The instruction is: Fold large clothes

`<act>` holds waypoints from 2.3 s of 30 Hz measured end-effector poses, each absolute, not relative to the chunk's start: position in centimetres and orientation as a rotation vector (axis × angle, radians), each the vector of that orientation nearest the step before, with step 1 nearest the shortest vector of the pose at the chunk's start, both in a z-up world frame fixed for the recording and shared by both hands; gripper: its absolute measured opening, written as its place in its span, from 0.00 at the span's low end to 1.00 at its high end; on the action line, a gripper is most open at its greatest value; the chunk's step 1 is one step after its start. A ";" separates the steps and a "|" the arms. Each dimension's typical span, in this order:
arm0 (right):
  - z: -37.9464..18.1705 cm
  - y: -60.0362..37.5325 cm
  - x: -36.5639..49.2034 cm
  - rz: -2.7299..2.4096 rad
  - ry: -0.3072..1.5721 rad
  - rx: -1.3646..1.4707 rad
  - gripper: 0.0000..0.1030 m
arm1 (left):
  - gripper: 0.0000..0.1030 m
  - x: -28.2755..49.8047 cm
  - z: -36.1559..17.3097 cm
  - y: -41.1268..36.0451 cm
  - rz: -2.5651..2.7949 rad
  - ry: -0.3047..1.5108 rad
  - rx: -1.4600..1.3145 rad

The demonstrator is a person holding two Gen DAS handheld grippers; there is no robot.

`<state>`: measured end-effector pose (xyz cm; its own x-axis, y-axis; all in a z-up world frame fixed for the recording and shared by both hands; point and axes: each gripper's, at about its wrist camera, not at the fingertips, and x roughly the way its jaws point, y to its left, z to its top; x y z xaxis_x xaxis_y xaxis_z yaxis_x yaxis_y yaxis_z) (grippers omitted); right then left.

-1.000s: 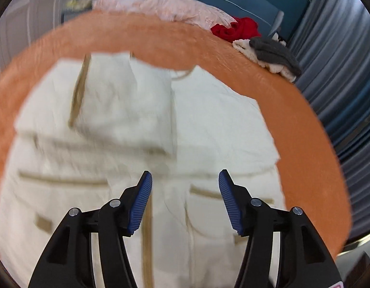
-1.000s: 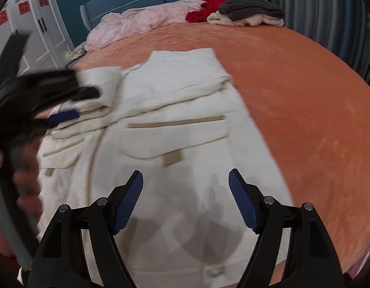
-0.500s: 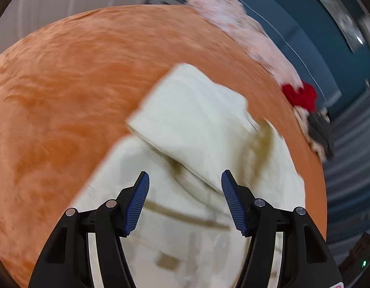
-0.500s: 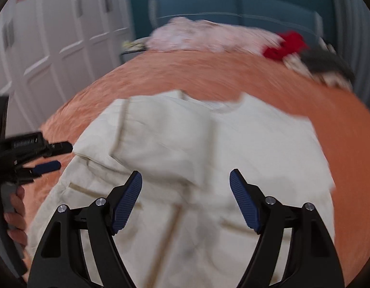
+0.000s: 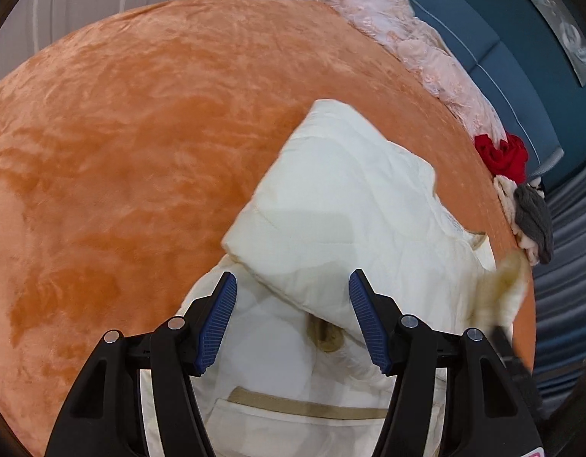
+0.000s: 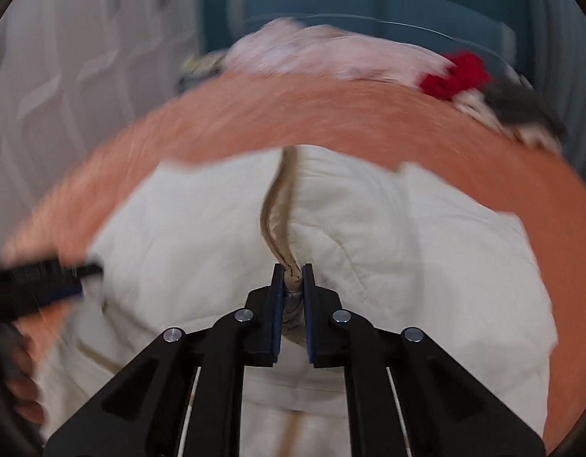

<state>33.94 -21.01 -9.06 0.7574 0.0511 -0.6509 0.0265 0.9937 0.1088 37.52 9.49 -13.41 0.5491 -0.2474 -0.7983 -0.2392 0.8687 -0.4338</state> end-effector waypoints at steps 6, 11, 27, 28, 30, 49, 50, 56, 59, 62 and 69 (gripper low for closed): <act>-9.4 -32.5 30.9 -0.217 0.720 0.280 0.46 | 0.57 37.3 -13.3 8.2 -0.043 1.014 -0.565; -11.8 -37.7 30.2 -0.172 0.764 0.516 0.60 | 0.57 37.5 -14.9 8.4 -0.008 1.059 -0.696; -8.7 -36.7 33.2 -0.042 0.699 0.517 0.05 | 0.05 39.4 -12.9 9.9 0.001 0.982 -0.644; -7.4 -36.6 32.1 -0.049 0.650 0.488 0.05 | 0.05 39.0 -12.0 9.8 -0.008 0.951 -0.604; -7.7 -36.3 31.3 -0.082 0.646 0.424 0.05 | 0.05 38.2 -11.4 9.4 -0.021 0.916 -0.540; -15.0 -36.7 29.5 -0.162 0.824 0.355 0.40 | 0.25 35.1 -14.1 6.4 0.028 0.886 -0.192; -14.6 -36.7 28.7 -0.172 0.813 0.347 0.44 | 0.29 34.7 -13.7 6.5 0.023 0.885 -0.181; -10.5 -36.8 26.1 -0.208 0.751 0.303 0.42 | 0.34 32.4 -8.1 6.0 0.041 0.789 -0.002; -8.5 -35.4 28.3 -0.161 0.725 0.290 0.39 | 0.34 34.6 -5.6 3.6 0.027 0.737 0.046; -7.6 -33.0 31.2 -0.122 0.705 0.250 0.39 | 0.34 37.5 -5.4 0.5 0.010 0.714 0.088; -12.8 -29.4 37.3 -0.120 0.782 0.146 0.39 | 0.36 43.3 -12.3 -4.7 0.030 0.818 0.172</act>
<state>37.30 -29.35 -12.81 0.7036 -0.0530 -0.7087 0.1612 0.9831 0.0865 43.32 -4.69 -12.26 0.6838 0.0927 -0.7237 0.0397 0.9857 0.1638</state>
